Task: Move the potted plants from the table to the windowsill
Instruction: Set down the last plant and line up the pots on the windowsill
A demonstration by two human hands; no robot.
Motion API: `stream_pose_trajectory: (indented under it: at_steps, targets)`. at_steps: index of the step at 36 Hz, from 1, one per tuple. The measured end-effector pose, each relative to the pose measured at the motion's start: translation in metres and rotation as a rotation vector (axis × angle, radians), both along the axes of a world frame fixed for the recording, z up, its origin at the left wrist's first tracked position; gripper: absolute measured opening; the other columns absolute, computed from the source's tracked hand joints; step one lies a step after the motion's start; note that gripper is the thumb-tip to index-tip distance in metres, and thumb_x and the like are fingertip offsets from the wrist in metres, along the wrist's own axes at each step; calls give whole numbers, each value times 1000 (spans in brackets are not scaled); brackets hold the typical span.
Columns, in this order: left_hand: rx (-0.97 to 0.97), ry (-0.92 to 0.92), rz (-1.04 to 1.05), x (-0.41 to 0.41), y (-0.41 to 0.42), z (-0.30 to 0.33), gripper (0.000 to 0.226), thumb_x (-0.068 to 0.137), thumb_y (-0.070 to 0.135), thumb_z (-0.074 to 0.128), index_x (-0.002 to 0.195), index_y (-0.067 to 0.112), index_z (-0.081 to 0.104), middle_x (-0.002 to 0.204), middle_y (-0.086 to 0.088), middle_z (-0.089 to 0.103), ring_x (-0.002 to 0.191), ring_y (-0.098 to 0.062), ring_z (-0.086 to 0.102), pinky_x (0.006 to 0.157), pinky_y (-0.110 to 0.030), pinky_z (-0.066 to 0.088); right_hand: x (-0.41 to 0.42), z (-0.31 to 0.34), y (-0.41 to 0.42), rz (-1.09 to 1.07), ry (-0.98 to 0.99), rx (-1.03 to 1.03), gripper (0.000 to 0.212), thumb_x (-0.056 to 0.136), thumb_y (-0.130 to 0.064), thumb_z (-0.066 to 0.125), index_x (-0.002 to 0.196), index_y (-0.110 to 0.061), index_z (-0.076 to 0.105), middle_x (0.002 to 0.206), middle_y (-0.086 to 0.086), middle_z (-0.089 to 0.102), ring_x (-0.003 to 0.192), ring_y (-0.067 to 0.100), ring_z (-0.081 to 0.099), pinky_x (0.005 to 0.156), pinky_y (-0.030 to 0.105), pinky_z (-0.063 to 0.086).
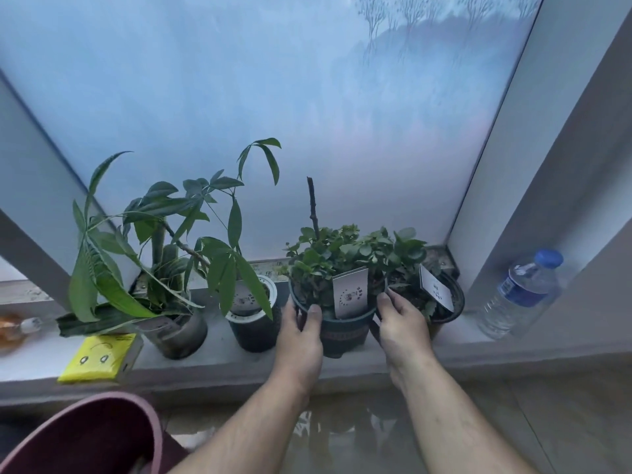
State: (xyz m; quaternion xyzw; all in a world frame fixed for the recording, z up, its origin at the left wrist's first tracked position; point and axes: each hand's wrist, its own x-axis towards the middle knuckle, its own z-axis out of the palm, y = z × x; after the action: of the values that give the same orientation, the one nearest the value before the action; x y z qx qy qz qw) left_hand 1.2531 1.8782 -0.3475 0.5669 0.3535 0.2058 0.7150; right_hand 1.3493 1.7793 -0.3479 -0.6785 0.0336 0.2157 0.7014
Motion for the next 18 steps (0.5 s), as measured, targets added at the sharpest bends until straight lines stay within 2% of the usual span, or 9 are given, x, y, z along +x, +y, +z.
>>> stream_pose_trajectory:
  at_steps: [2,7,12,15,18]
  targets:
    - [3,7,-8,0,8,0,26,107,23,45,109,45,58,112,24,66,104,4,62,100,-34,52,-1,-3,3,-5,8,17,31,101,-25,55,128,-16,67,118,-3,75,112,14,68,105,45,53]
    - [9,30,-50,-2,26,-1,32,108,28,41,136,38,53,112,28,67,105,7,59,110,-44,47,-10,-4,9,-29,26,42,26,101,-20,58,123,-13,69,114,0,76,108,15,69,103,48,54]
    - [23,30,-75,-4,30,-2,31,108,27,41,132,39,55,103,31,72,96,15,63,109,-42,48,-15,0,11,-50,26,57,21,102,-16,56,119,-12,68,108,-2,75,103,14,70,104,47,54]
    - [20,27,-71,0,32,-4,32,107,27,41,134,38,55,112,25,70,107,6,61,110,-45,47,-16,1,8,-37,0,55,14,102,-16,56,104,-19,70,105,-3,76,103,15,71,102,48,55]
    - [39,34,-63,1,31,-4,32,107,28,41,135,37,55,114,24,70,110,3,60,110,-46,47,-16,2,6,-21,-15,46,16,102,-18,57,92,-24,68,102,-6,76,102,15,71,101,47,56]
